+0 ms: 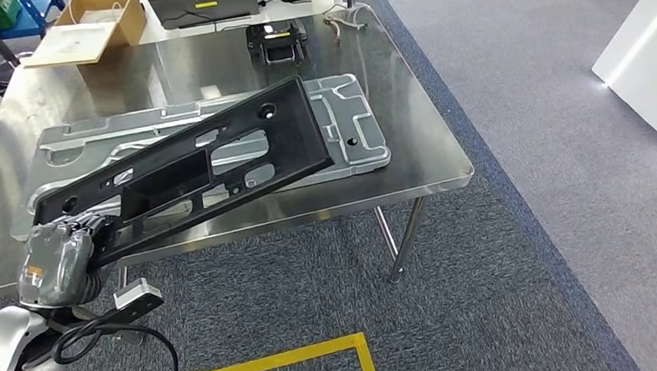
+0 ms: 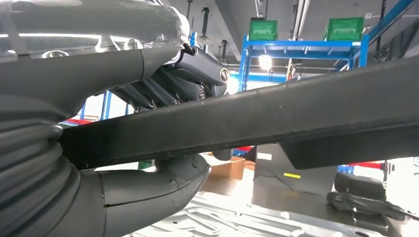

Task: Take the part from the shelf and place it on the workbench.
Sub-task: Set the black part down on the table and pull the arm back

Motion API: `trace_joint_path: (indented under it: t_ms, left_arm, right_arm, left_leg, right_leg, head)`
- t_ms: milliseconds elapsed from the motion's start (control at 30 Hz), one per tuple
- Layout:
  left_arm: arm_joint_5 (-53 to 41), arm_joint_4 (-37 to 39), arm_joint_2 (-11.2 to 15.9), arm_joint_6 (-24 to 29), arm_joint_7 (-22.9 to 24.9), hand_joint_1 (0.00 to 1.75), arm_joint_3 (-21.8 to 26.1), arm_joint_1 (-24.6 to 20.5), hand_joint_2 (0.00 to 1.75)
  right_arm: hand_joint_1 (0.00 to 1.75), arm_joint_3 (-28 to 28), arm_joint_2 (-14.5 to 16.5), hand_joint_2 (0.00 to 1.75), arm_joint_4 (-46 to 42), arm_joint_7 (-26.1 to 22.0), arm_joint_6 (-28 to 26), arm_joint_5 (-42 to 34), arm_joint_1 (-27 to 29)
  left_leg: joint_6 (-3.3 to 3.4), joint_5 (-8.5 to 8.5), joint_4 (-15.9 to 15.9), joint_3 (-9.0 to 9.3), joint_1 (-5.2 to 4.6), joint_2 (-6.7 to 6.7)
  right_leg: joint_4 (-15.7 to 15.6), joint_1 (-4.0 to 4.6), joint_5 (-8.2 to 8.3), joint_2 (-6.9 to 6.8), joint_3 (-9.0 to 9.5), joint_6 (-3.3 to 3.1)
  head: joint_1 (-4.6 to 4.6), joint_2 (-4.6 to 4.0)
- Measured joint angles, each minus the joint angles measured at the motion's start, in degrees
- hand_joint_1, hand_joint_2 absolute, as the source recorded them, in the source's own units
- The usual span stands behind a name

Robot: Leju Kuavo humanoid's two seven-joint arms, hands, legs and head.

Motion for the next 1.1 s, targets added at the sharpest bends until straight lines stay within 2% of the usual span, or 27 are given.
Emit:
trace_joint_path:
  t_ms: [33,67,100,133,167,200,233,300,367,433,500,533,567,600,667,700,767,867,933,1000,1033,1067,1100]
  left_arm:
    - [-0.01,0.08,0.0,-0.02,0.03,1.75,-0.1,0.05,1.75]
    - [-0.03,0.15,0.0,-0.03,0.05,1.75,-0.21,0.08,1.75]
    - [-0.04,0.21,0.0,-0.04,0.05,1.75,-0.33,0.12,1.75]
    - [-0.05,0.23,0.0,-0.05,0.05,1.75,-0.43,0.13,1.75]
    - [-0.05,0.23,0.0,-0.05,0.05,1.75,-0.49,0.12,1.75]
    - [-0.05,0.23,0.01,-0.05,0.05,1.75,-0.54,0.08,1.75]
    - [-0.05,0.24,0.02,-0.05,0.06,1.75,-0.56,0.02,1.75]
    - [-0.05,0.25,0.09,-0.05,0.07,1.75,-0.59,-0.05,1.75]
    - [-0.05,0.25,0.14,-0.05,0.06,1.75,-0.59,-0.06,1.75]
    - [-0.05,0.26,0.17,-0.05,0.07,1.75,-0.6,-0.16,1.75]
    - [-0.02,0.31,0.2,-0.05,0.09,1.75,-0.62,-0.2,1.75]
    - [-0.02,0.35,0.2,-0.05,0.09,1.75,-0.65,-0.16,1.75]
    - [-0.03,0.38,0.2,-0.05,0.09,1.75,-0.68,-0.11,1.75]
    - [-0.05,0.4,0.2,-0.05,0.09,1.75,-0.71,-0.09,1.75]
    - [-0.08,0.42,0.2,-0.05,0.09,1.75,-0.74,-0.14,1.75]
    - [-0.07,0.42,0.21,-0.05,0.1,1.75,-0.75,-0.22,1.75]
    - [-0.08,0.43,0.25,-0.05,0.14,1.75,-0.75,-0.39,1.75]
    - [-0.1,0.43,0.28,-0.05,0.17,1.75,-0.79,-0.44,1.75]
    - [-0.09,0.43,0.28,-0.05,0.2,1.75,-0.81,-0.56,1.75]
    - [-0.08,0.44,0.25,-0.05,0.23,1.75,-0.86,-0.64,1.75]
    - [-0.09,0.45,0.23,-0.06,0.25,1.75,-0.9,-0.62,1.75]
    - [-0.1,0.48,0.21,-0.07,0.25,1.75,-0.95,-0.59,1.75]
    - [-0.11,0.51,0.21,-0.08,0.25,1.75,-0.98,-0.57,1.75]
  right_arm:
    - [0.0,0.0,0.01,0.0,0.01,0.01,-0.08,0.01,0.04]
    - [0.0,0.0,0.02,0.0,0.01,0.02,-0.14,0.01,0.08]
    - [0.0,0.0,0.02,0.0,0.02,0.03,-0.19,0.02,0.13]
    - [0.0,0.0,0.02,0.0,0.01,0.04,-0.2,0.02,0.16]
    - [0.0,0.0,0.02,0.0,0.01,0.04,-0.2,0.02,0.16]
    - [0.0,-0.01,0.02,0.0,0.01,0.04,-0.2,0.02,0.13]
    - [0.0,-0.01,0.02,0.0,0.01,0.04,-0.2,0.02,0.09]
    - [0.0,-0.02,0.03,0.0,0.02,0.04,-0.2,0.0,0.04]
    - [0.0,-0.02,0.03,0.0,0.01,0.05,-0.21,0.0,0.06]
    - [0.0,-0.03,0.03,0.0,0.0,0.06,-0.21,0.0,0.1]
    - [0.0,-0.05,0.03,0.0,-0.01,0.06,-0.21,0.0,0.11]
    - [0.0,-0.07,0.03,0.0,-0.01,0.06,-0.21,0.0,0.11]
    - [0.0,-0.08,0.03,0.0,-0.01,0.06,-0.21,0.01,0.11]
    - [0.0,-0.09,0.04,0.0,-0.01,0.06,-0.21,0.01,0.11]
    - [0.0,-0.11,0.05,0.0,0.01,0.07,-0.21,0.01,0.14]
    - [0.0,-0.13,0.07,0.0,0.01,0.07,-0.21,0.01,0.14]
    - [0.0,-0.16,0.08,0.0,0.02,0.08,-0.21,0.01,0.13]
    - [0.0,-0.18,0.09,0.0,0.01,0.09,-0.21,0.02,0.03]
    - [0.0,-0.19,0.08,0.0,0.0,0.1,-0.22,0.02,-0.01]
    - [0.0,-0.2,0.09,0.0,0.01,0.1,-0.21,0.04,0.02]
    - [0.0,-0.2,0.09,0.0,0.02,0.1,-0.2,0.06,0.05]
    - [0.0,-0.2,0.1,0.0,0.02,0.1,-0.2,0.09,0.09]
    - [0.0,-0.2,0.09,0.0,0.02,0.1,-0.2,0.11,0.14]
  left_leg:
    - [-0.09,-0.07,0.05,-0.02,0.03,-0.02]
    - [-0.24,-0.17,0.14,0.0,0.09,-0.08]
    - [-0.47,-0.32,0.3,0.06,0.19,-0.16]
    - [-0.79,-0.54,0.56,0.12,0.29,-0.25]
    - [-1.17,-0.8,0.86,0.11,0.32,-0.32]
    - [-1.59,-1.04,1.16,0.06,0.3,-0.38]
    - [-2.0,-1.21,1.36,0.01,0.27,-0.41]
    - [-2.78,-1.33,1.31,0.05,0.34,-0.47]
    - [-3.41,-1.93,1.95,-0.09,0.56,-0.26]
    - [-3.78,-4.46,6.59,-2.15,0.67,0.17]
    - [-3.96,-7.59,14.26,-6.01,0.67,0.36]
    - [-3.97,-8.17,16.93,-7.52,0.68,0.37]
    - [-3.9,-7.68,17.62,-8.13,0.67,0.38]
    - [-3.74,-6.05,15.93,-7.57,0.67,0.39]
    - [-3.18,-1.96,8.64,-4.33,0.54,0.55]
    - [-2.9,-0.78,5.26,-2.74,0.39,0.65]
    - [-2.49,-0.69,2.5,-1.47,0.05,0.74]
    - [-1.72,-0.66,1.64,-1.05,0.19,0.58]
    - [-1.09,-0.6,1.05,-0.55,0.5,0.58]
    - [-0.71,-0.85,1.0,-0.36,0.44,0.57]
    - [-0.63,-1.02,1.03,-0.25,0.43,0.55]
    - [-0.62,-1.24,1.08,-0.05,0.42,0.49]
    - [-0.68,-1.51,1.14,0.25,0.41,0.41]
  right_leg:
    - [2.09,-0.28,-0.39,-0.01,-1.18,0.19]
    - [2.12,-0.54,0.35,-0.02,-1.34,0.38]
    - [-0.18,-0.81,2.14,-0.03,-0.28,0.54]
    - [-4.15,-1.05,4.34,-0.02,1.66,0.66]
    - [-7.81,-1.11,5.83,0.08,3.52,0.66]
    - [-10.61,-1.08,6.77,0.21,4.89,0.47]
    - [-12.01,-0.95,6.99,0.32,5.53,0.18]
    - [-12.28,-0.67,6.82,0.41,5.55,-0.7]
    - [-12.61,-0.73,6.85,0.27,5.87,-1.56]
    - [-12.89,-0.79,6.78,0.08,6.28,-2.28]
    - [-12.84,-0.55,6.51,-0.02,6.5,-2.72]
    - [-12.79,-0.43,6.37,-0.04,6.59,-2.82]
    - [-12.71,-0.31,6.2,-0.05,6.71,-2.88]
    - [-12.63,-0.23,5.99,-0.05,6.92,-2.86]
    - [-12.5,-0.04,5.49,-0.05,7.47,-2.7]
    - [-12.42,0.08,5.27,-0.05,7.62,-2.51]
    - [-12.45,0.19,5.07,-0.08,7.61,-1.99]
    - [-12.21,0.12,4.6,-0.19,7.63,-0.99]
    - [-8.33,0.03,2.51,-0.13,5.78,-0.46]
    - [-0.92,-0.14,-0.49,-0.08,1.51,-0.14]
    - [2.06,-0.23,-1.12,-0.09,-0.49,0.01]
    - [3.27,-0.33,-0.62,-0.09,-1.66,0.12]
    - [2.27,-0.42,1.04,-0.09,-1.69,0.15]
  head:
    - [-0.01,0.0]
    - [0.0,0.0]
    - [-0.01,0.0]
    - [0.0,0.0]
    - [0.01,0.0]
    - [0.0,0.0]
    - [0.0,0.0]
    - [-0.01,0.0]
    - [-0.01,0.0]
    - [-0.01,0.0]
    - [-0.01,0.0]
    - [-0.01,0.0]
    - [-0.01,0.0]
    - [-0.01,0.0]
    - [-0.01,0.0]
    - [-0.01,0.0]
    - [-0.01,0.0]
    - [-0.01,0.0]
    - [0.0,0.0]
    - [-0.01,0.0]
    - [0.0,0.0]
    - [-0.01,0.0]
    - [0.0,0.0]
